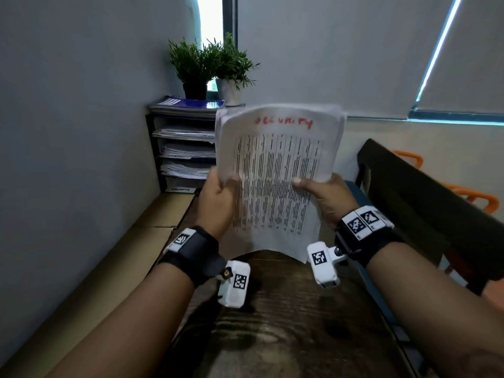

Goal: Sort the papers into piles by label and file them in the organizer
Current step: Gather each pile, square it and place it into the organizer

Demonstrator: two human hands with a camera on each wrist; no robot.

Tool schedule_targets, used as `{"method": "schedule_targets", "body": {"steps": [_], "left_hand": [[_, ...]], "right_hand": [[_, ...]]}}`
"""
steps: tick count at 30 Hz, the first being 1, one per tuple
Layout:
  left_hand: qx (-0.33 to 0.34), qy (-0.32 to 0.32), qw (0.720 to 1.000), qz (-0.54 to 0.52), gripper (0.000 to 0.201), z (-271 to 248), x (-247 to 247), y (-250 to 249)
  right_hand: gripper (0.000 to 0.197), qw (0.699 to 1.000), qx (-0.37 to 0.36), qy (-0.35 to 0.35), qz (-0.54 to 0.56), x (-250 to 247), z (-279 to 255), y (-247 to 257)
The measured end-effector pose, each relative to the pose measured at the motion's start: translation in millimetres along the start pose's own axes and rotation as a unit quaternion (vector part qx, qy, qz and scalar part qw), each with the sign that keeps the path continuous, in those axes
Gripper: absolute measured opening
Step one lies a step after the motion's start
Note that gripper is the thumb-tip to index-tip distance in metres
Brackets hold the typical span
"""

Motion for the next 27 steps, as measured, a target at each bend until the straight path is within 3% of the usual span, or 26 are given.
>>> {"method": "schedule_targets", "body": {"steps": [3, 6, 8, 10, 12, 15, 17, 22, 27], "left_hand": [[0.051, -0.019, 0.998, -0.006, 0.013, 15, -2, -39], [0.095, -0.008, 0.995, -0.014, 0.011, 24, -3, -68], [0.095, -0.004, 0.995, -0.007, 0.014, 22, -3, -67], [0.046, -0.011, 0.999, 0.016, 0.023, 12, -5, -40], [-0.042, -0.011, 0.998, 0.045, 0.034, -2, -6, 6], [-0.127, 0.005, 0.988, 0.087, 0.032, -16, -7, 65], [-0.146, 0.020, 0.984, 0.104, 0.027, -16, -10, 83], [-0.217, 0.068, 0.971, 0.073, 0.023, -9, -30, 89], [-0.324, 0.118, 0.927, 0.149, 0.013, -28, -66, 105]], "right_hand": [[0.020, 0.999, -0.046, -0.027, 0.009, 0, 12, 29], [0.017, 0.995, -0.093, -0.042, 0.006, -2, 22, 52], [0.011, 0.995, -0.086, -0.028, 0.031, -4, 24, 44], [0.023, 0.999, -0.034, -0.011, 0.031, -6, 19, 12], [0.034, 0.999, 0.036, 0.006, -0.039, -10, 8, -34], [0.018, 0.980, 0.118, 0.029, -0.161, -15, -9, -85], [0.013, 0.972, 0.108, 0.035, -0.206, -13, -10, -90], [0.022, 0.972, 0.092, 0.069, -0.207, 10, 0, -91], [0.023, 0.958, 0.155, 0.116, -0.210, 47, -12, -123]]}}
Point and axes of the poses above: each hand's wrist, its own z-axis towards the middle knuckle, its own x-axis out of the palm, y = z × x, the point moved 7 cm from there along z, towards the middle knuckle, and after that the axes turned 2 degrees about -y, right-handed, at the moved point
